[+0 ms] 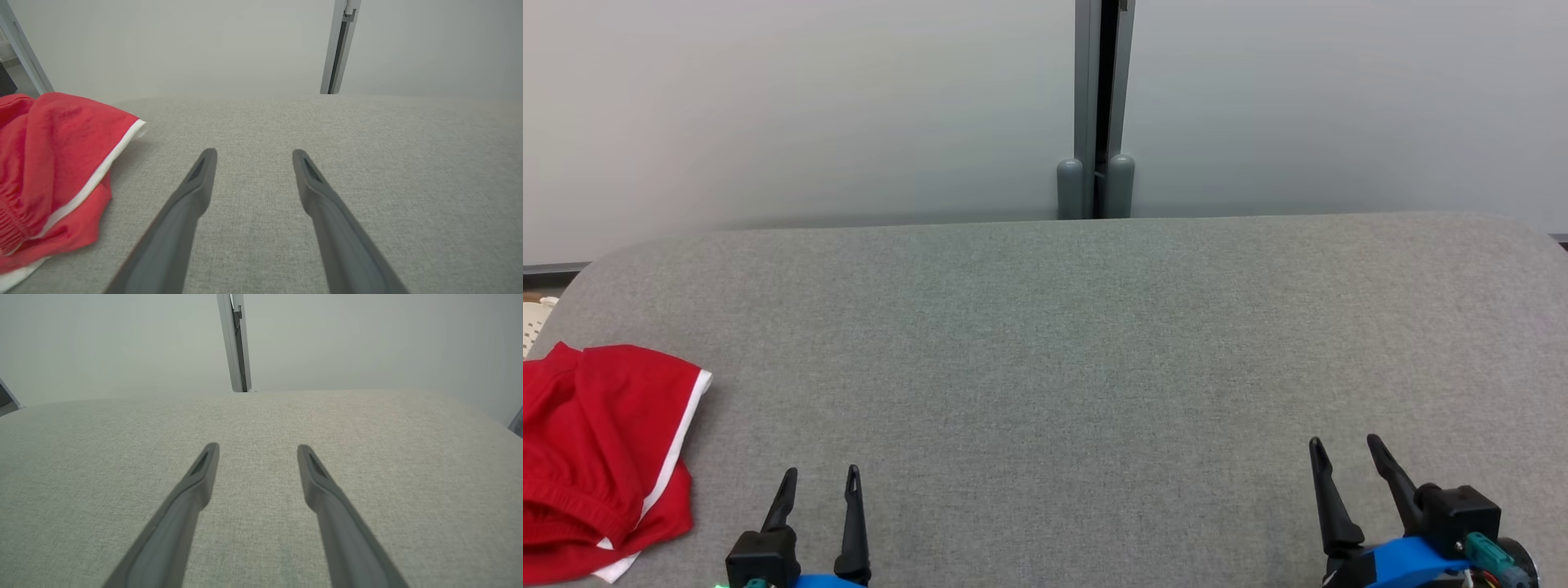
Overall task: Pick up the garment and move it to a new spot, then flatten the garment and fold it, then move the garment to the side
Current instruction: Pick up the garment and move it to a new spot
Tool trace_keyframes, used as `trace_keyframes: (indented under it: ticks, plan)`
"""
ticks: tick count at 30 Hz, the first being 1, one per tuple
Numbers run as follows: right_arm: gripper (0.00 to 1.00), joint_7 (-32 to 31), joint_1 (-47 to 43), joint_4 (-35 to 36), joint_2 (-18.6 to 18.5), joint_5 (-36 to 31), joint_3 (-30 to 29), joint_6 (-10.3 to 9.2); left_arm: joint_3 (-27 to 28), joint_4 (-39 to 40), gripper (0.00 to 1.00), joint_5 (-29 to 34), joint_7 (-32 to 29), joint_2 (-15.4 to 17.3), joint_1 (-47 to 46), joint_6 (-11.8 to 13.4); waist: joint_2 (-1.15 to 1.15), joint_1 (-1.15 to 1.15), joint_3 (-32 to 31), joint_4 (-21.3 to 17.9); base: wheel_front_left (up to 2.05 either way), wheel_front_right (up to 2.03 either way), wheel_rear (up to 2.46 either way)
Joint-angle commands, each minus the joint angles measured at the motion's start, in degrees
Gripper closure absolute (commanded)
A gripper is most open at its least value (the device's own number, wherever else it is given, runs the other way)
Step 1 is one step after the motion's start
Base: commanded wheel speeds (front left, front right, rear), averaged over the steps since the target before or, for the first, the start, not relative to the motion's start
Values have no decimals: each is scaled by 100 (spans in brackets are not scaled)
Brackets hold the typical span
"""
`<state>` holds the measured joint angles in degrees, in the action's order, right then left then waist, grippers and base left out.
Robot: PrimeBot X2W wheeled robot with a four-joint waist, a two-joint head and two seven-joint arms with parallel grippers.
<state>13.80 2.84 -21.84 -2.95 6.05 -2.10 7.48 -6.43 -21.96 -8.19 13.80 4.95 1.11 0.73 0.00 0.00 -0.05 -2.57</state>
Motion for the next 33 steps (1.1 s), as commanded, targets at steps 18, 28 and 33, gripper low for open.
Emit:
trace_keyframes:
  ticks: [18,28,33]
  plan:
    - [0,144,-192,-42,5,-227,132,2,223,-135,0,528,143,-97,136,-82,0,0,142,1162,0,0,0]
    - [0,145,-37,-183,-1,-29,615,2,540,-168,0,531,142,-60,321,-79,0,0,182,2261,0,0,0]
    - [0,145,31,-238,-2,3,734,2,704,-143,0,506,143,-70,381,-82,0,0,198,2464,0,0,0]
